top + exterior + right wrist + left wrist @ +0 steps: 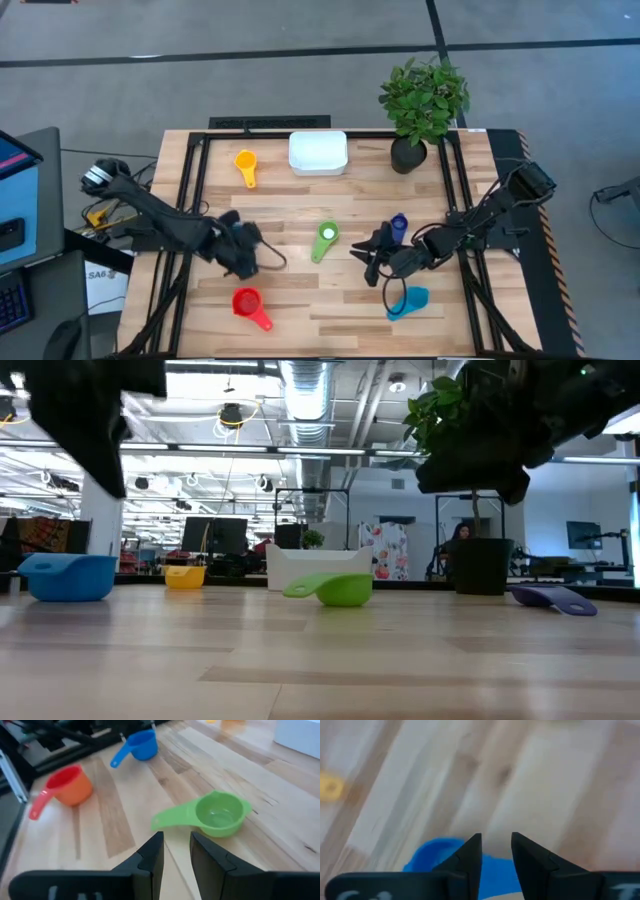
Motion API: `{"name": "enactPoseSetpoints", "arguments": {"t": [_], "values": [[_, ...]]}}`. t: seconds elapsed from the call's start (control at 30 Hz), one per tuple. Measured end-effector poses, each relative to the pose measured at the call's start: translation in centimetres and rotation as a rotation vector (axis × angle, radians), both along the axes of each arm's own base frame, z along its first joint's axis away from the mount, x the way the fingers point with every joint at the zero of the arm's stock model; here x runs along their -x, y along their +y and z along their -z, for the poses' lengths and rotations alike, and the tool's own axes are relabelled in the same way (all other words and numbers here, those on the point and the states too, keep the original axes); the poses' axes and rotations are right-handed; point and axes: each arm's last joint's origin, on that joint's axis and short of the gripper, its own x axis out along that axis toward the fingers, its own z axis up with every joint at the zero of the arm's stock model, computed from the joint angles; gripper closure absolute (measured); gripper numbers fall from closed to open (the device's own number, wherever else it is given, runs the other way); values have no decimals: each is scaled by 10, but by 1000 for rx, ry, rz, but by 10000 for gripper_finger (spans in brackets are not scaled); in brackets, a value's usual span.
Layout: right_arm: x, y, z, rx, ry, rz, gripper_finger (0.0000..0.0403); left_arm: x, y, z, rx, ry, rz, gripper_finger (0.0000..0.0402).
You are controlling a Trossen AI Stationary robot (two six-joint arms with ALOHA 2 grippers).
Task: Nest measuring cups in basket
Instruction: Stack the dark blue measuring cup into the red measuring cup
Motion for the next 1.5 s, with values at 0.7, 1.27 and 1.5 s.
{"name": "enactPoseSetpoints", "arguments": {"t": [0.7, 1.27, 1.5], "values": [[-6, -22, 5, 6, 69, 48, 284, 57, 62, 40, 152, 131, -362, 269], [-5, -19, 5, -12, 68, 40, 284, 43, 58, 57, 130, 172, -444, 269], [-5, -19, 5, -14, 68, 37, 284, 40, 57, 63, 117, 203, -447, 321]]}}
